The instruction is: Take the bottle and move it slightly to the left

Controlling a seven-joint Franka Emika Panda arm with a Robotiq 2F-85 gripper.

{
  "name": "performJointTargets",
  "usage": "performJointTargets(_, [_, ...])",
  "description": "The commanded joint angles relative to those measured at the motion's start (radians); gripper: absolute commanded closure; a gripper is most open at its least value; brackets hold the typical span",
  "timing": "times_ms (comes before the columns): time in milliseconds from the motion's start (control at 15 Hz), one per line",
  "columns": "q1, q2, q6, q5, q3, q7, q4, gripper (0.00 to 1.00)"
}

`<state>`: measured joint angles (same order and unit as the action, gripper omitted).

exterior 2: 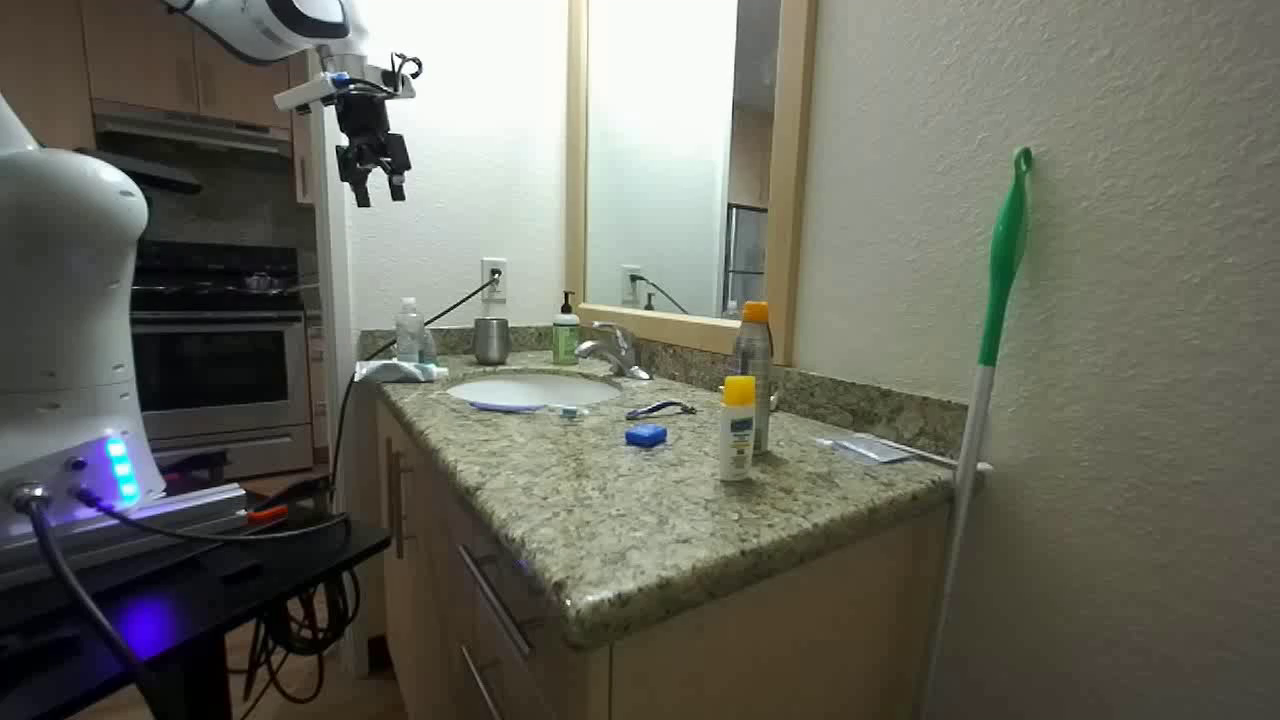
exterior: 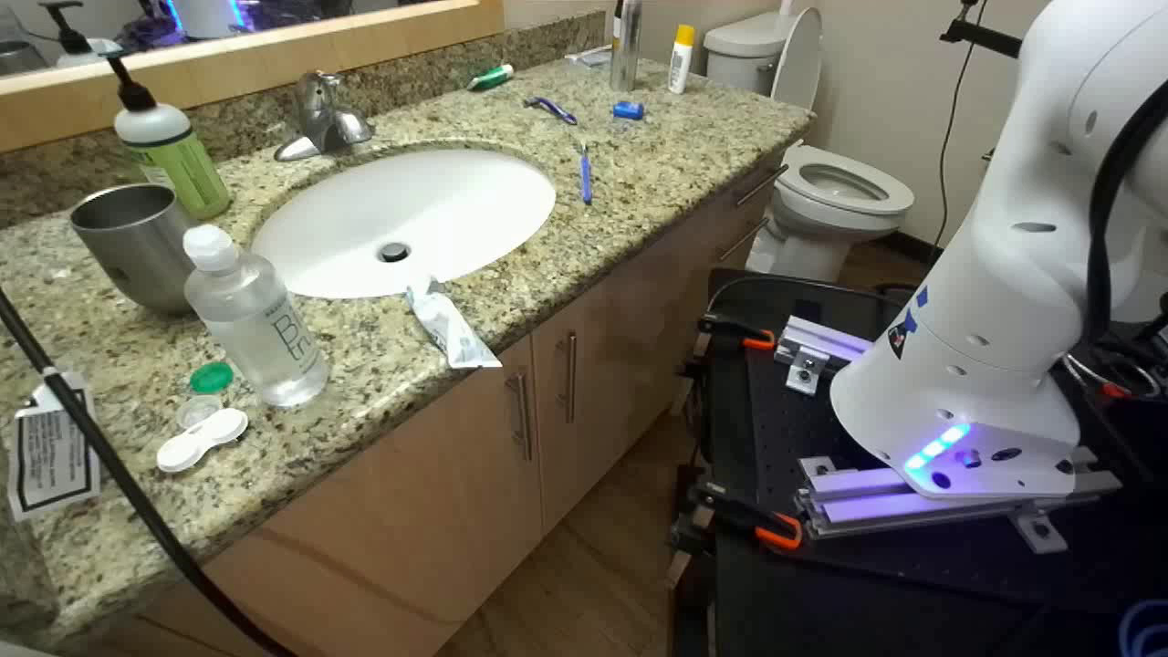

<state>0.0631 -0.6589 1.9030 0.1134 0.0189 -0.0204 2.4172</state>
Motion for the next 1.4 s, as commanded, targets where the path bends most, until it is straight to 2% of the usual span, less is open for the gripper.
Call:
performJointTargets(0, [-0.002, 0.001, -0.002, 0.001, 0.002, -0.001, -0.002, 0.00])
performJointTargets(133, [-0.002, 0.001, -0.002, 0.001, 0.002, -0.001, -0.002, 0.00])
performJointTargets(200, [0.026, 0.025, 0.066, 0.026, 0.000, -0.042, -0.010, 0.00])
performJointTargets(333, [0.053, 0.072, 0.111, -0.022, 0.052, -0.091, -0.068, 0.00])
performJointTargets(867, [0.231, 0.196, 0.107, -0.123, 0.388, -0.036, -0.251, 0.00])
performJointTargets(1000, [0.271, 0.244, 0.106, -0.177, 0.479, -0.015, -0.295, 0.00])
performJointTargets(1133, [0.290, 0.266, 0.055, -0.268, 0.552, -0.001, -0.342, 0.00])
performJointTargets(1200, [0.301, 0.224, 0.103, -0.216, 0.493, -0.007, -0.282, 0.00])
performJointTargets(1333, [0.308, 0.244, 0.083, -0.255, 0.545, 0.008, -0.313, 0.00])
